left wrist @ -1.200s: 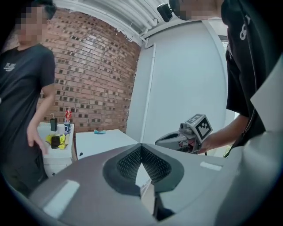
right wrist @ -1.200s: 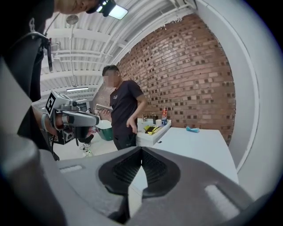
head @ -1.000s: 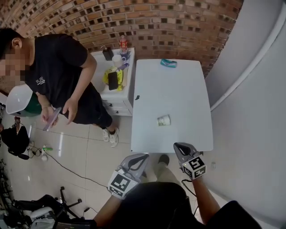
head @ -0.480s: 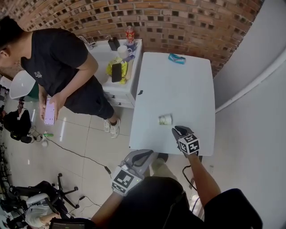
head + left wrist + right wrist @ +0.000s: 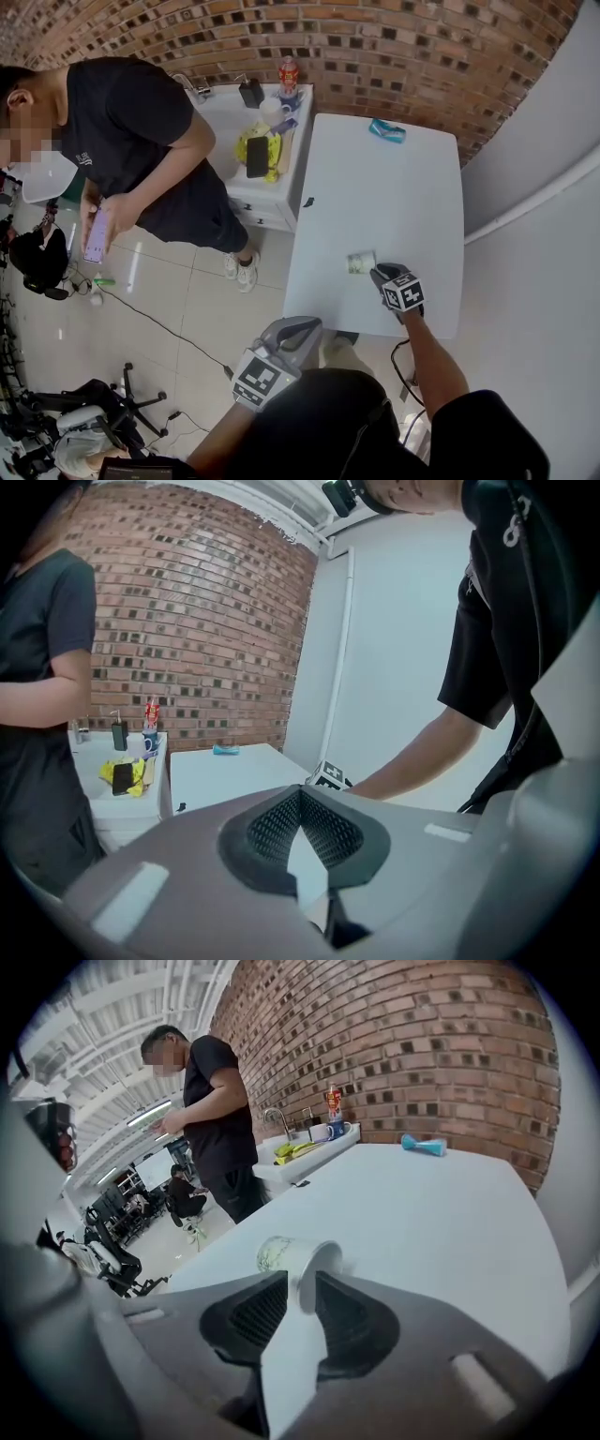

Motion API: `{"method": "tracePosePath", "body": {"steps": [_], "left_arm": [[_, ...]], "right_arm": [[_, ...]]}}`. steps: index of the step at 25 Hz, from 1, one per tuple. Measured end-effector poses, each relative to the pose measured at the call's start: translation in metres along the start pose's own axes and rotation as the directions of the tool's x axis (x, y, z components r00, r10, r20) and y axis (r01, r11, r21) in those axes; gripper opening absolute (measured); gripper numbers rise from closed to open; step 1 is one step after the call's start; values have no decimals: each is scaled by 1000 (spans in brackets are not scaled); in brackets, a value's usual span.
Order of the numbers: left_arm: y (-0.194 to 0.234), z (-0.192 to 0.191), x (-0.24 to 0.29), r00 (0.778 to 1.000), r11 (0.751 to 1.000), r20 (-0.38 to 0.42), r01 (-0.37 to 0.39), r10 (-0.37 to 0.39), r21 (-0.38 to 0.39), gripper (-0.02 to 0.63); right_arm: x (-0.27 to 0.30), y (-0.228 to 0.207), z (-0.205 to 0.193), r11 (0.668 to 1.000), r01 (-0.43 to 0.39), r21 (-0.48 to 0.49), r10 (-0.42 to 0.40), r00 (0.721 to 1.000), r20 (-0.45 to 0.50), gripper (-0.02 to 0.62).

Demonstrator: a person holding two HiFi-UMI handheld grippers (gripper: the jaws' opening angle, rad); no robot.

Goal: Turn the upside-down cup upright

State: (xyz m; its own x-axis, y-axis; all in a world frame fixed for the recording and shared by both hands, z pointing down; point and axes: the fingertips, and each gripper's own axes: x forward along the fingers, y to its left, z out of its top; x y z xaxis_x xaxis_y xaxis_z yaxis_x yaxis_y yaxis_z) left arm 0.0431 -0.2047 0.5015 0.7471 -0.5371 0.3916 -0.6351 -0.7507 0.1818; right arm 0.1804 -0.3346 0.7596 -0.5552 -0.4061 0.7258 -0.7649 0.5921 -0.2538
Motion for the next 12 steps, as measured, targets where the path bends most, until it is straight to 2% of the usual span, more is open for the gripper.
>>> {"method": "tracePosePath", "body": {"steps": [3,5,7,12], "left_arm": [[12,-4,-2,1000,1000,-12,2,-2,-9,15],[17,-5,-1,1000,1000,-16,12,-12,-12,15],[19,-5,1,1000,1000,-18,23,-23,-13,15],[25,-2,9,999,999,-14,51,-52,-12,15]], "right_arm": [[5,3,4,999,-32,-8,32,999,10,70],[6,7,8,999,-47,-20,47,999,16,32],[6,11,11,998,-58,-25,58,998,24,21],[3,16,19,998,-55,-42,57,998,37,9]]}}
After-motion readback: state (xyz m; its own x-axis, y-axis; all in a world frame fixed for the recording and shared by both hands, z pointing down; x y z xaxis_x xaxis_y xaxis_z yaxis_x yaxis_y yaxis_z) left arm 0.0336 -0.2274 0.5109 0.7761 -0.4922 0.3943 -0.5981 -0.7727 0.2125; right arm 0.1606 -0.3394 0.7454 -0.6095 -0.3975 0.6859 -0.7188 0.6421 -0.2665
